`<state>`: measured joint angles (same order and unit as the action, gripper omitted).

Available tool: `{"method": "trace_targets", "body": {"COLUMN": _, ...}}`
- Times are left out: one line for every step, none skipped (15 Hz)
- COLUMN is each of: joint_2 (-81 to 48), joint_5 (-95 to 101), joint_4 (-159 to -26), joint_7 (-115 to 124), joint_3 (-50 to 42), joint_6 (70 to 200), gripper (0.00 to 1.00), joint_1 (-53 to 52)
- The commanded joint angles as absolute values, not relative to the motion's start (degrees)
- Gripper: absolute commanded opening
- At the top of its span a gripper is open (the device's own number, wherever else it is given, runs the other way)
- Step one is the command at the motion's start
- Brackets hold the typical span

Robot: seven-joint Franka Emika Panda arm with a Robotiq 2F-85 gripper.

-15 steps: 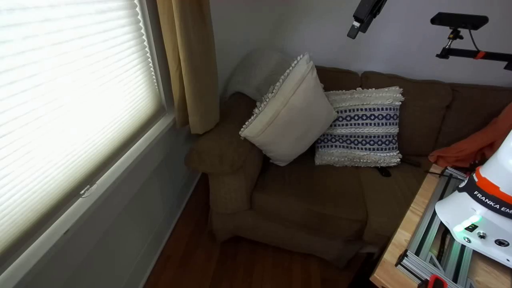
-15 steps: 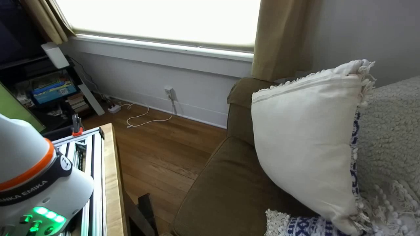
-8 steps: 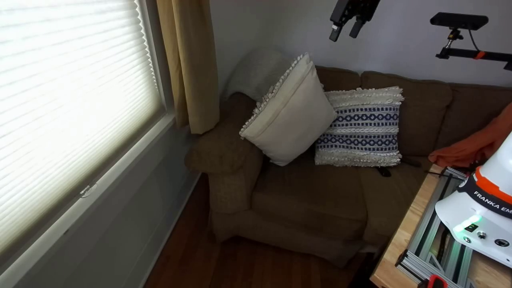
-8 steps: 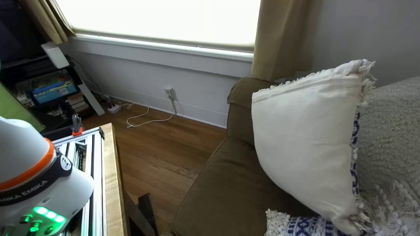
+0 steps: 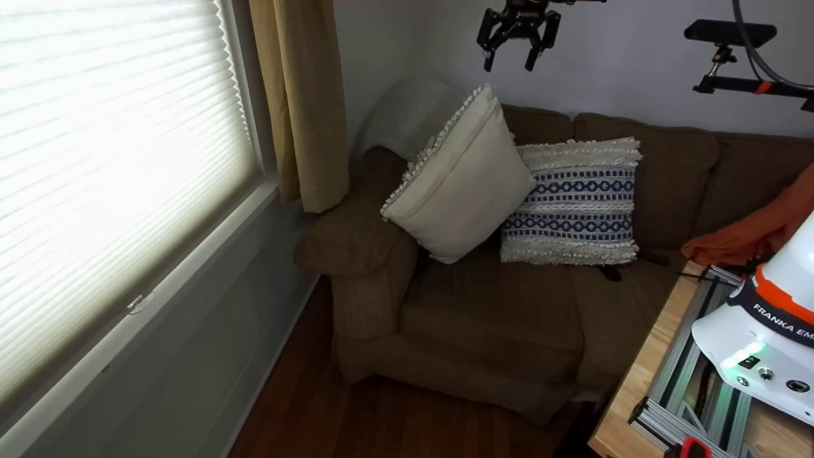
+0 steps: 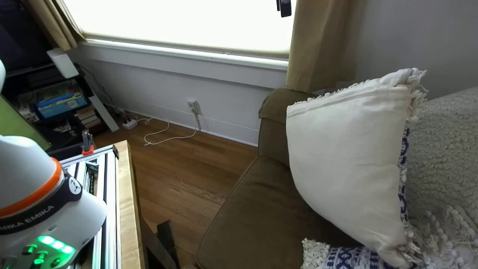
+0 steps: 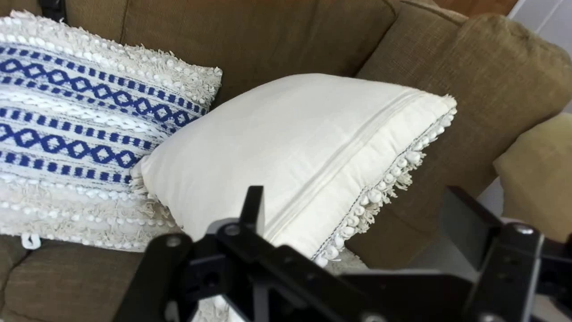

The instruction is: Turn the pillow on the left around

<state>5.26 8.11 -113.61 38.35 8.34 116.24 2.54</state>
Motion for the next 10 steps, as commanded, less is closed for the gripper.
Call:
{"method": "trace_targets", "body": {"joint_2": -1.89, "joint_5": 9.66, "joint_4": -106.20, "joint_7": 48.84, "joint_3": 6.04, "joint_6": 113.75, "gripper": 1.00, "joint_1": 1.62}}
{"method": "trace_targets", "body": {"joint_2": -3.28, "joint_5": 9.92, "joint_4": -105.00, "joint_7": 51.75, "joint_3": 5.31, "joint_6": 113.75, "gripper": 1.00, "joint_1": 1.29}}
{"method": "trace_targets", "body": {"joint_2": -4.76, "joint_5": 10.22, "joint_4": -103.51, "joint_7": 54.54, "joint_3": 4.56, "joint_6": 113.72, "gripper": 1.00, "joint_1": 1.04}}
{"method": "trace_targets", "body": {"joint_2": -5.82, "joint_5": 10.41, "joint_4": -102.53, "joint_7": 57.38, "joint_3": 3.88, "joint_6": 113.65, "gripper": 1.00, "joint_1": 0.73}}
{"method": "trace_targets", "body": {"joint_2": -7.40, "joint_5": 10.42, "joint_4": -100.81, "joint_7": 60.01, "joint_3": 3.13, "joint_6": 113.66, "gripper": 1.00, "joint_1": 0.51}}
{"method": "trace_targets", "body": {"joint_2": -8.38, "joint_5": 10.51, "joint_4": -99.93, "joint_7": 62.99, "joint_3": 2.55, "joint_6": 113.72, "gripper": 1.00, "joint_1": 0.16}}
{"method": "trace_targets", "body": {"joint_2": -9.77, "joint_5": 10.23, "joint_4": -98.51, "joint_7": 65.81, "joint_3": 1.88, "joint_6": 114.20, "gripper": 1.00, "joint_1": -0.11}}
{"method": "trace_targets", "body": {"joint_2": -10.57, "joint_5": 10.23, "joint_4": -98.02, "joint_7": 68.82, "joint_3": 1.29, "joint_6": 114.66, "gripper": 1.00, "joint_1": -0.49}}
{"method": "trace_targets", "body": {"joint_2": -11.70, "joint_5": 10.36, "joint_4": -97.07, "joint_7": 71.94, "joint_3": 0.68, "joint_6": 115.04, "gripper": 1.00, "joint_1": -0.91}}
{"method": "trace_targets", "body": {"joint_2": -12.59, "joint_5": 10.63, "joint_4": -96.40, "joint_7": 75.15, "joint_3": 0.12, "joint_6": 115.19, "gripper": 1.00, "joint_1": -1.38}}
